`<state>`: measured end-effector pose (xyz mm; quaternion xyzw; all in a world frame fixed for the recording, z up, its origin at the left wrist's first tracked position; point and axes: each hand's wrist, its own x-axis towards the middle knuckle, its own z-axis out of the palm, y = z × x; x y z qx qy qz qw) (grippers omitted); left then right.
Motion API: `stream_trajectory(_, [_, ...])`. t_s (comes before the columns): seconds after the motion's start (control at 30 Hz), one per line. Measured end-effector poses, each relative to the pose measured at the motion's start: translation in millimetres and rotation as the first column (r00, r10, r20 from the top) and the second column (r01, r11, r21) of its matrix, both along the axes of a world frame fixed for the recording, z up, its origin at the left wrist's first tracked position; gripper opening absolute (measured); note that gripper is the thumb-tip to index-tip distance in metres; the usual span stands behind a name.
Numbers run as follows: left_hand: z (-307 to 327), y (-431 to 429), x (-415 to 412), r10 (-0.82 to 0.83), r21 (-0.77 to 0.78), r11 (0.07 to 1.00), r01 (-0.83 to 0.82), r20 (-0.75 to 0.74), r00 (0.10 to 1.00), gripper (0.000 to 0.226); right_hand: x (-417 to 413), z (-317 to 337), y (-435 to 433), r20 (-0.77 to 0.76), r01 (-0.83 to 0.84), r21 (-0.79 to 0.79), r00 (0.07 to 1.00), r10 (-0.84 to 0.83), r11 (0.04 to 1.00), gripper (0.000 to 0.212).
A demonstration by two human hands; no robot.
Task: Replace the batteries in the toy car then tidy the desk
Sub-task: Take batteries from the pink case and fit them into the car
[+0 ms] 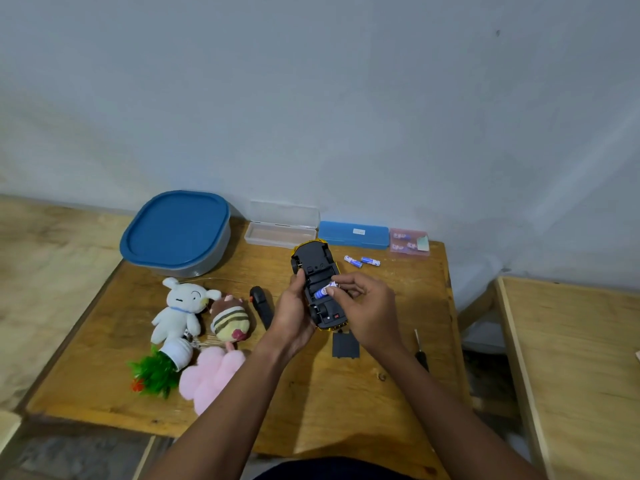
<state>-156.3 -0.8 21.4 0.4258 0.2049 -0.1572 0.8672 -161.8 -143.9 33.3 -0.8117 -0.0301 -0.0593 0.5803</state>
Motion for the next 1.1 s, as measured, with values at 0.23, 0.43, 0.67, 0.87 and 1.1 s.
stream_trajectory(0.23, [-1, 1, 5, 0.002, 0.004, 1.0, -0.002, -0.01, 1.0, 0.053, 6, -1, 1, -0.027, 0.02, 0.03, 0.999, -0.019, 0.999, 0.016])
stream_trajectory(0.43, [-1, 3, 7, 0.009, 0.009, 1.0, -0.009, -0.007, 1.0, 0.053, 7, -1, 4, -0.009, 0.031, 0.019, 0.999, -0.031, 0.999, 0.018])
stream_trajectory(0.67, [1, 2, 11, 0.029, -0.015, 0.999, -0.029, -0.032, 0.999, 0.055, 4, 3, 16, 0.142, 0.177, -0.113, 0.977, -0.161, 0.978, 0.023])
stream_trajectory(0.87, [-1, 3, 10, 0.03, -0.037, 0.999, -0.032, -0.067, 0.997, 0.058, 0, -7, 17, 0.42, 0.29, -0.338, 0.898, -0.132, 0.895, 0.023])
stream_trajectory(1.1, [-8, 6, 10, 0.073, -0.009, 0.997, -0.075, -0.091, 0.993, 0.053, 2, -21, 12, 0.481, 0.287, -0.589, 0.876, 0.042, 0.756, 0.021])
